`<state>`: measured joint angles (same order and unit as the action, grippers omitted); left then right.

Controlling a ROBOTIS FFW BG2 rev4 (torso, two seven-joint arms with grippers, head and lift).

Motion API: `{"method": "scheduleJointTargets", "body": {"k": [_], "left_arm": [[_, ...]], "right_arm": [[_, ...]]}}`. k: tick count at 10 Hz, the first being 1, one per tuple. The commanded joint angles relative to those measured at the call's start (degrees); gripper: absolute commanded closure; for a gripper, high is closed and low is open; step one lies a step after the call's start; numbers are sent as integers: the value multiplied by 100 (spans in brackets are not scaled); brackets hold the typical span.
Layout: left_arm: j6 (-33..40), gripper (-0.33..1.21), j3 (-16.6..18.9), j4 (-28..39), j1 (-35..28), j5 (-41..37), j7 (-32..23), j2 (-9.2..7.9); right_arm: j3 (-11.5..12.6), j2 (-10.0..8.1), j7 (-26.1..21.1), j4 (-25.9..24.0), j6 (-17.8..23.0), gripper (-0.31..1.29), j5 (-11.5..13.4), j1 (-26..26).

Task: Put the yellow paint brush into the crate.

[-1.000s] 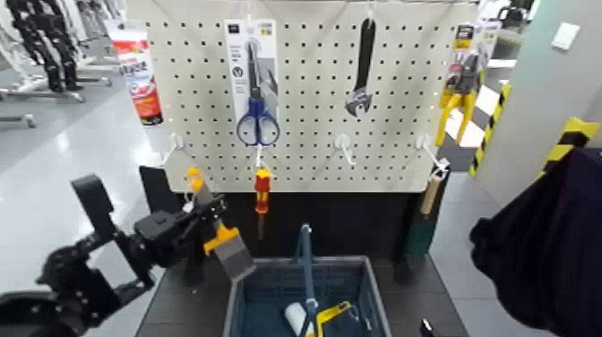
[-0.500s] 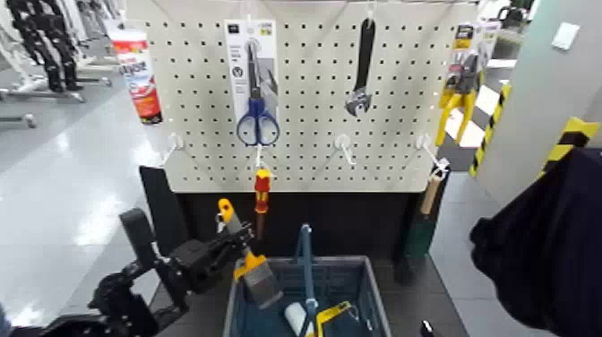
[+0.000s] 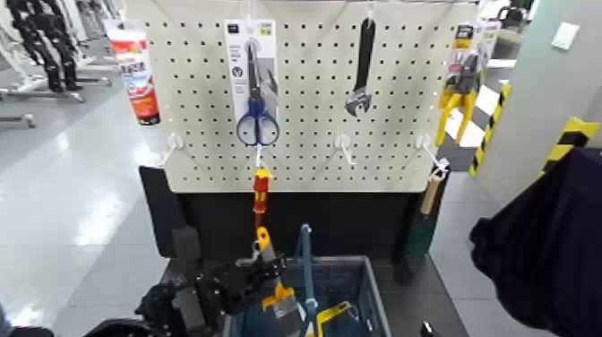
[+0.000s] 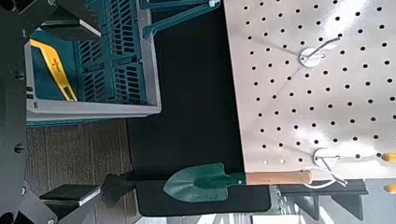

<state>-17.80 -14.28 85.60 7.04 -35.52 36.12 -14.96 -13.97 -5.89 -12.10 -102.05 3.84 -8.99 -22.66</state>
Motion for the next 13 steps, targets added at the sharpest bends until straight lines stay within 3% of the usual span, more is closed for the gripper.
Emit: {"method": "scheduleJointTargets", "body": {"k": [1,3,5,6,13], "left_arm": [[-110,115,-145,-166,61,2,-18,28],[-48,97,-145,-201,61,-95,-79,28],[-57,24,-145,-122,52,-60,-132,28],[-57,9,-110,-61,26,-51,-185,28],[602,14,549,1073,-660,793,-1011,142]], "right_arm": [[-1,0,15,10,20,14,-24,7],[-1,0,24,19,29,14,-41,7],[-1,0,24,19,29,14,-59,-1],[-1,0,33,19,29,14,-59,-1],[-1,0,59,1,-24,14,-77,-1]]}}
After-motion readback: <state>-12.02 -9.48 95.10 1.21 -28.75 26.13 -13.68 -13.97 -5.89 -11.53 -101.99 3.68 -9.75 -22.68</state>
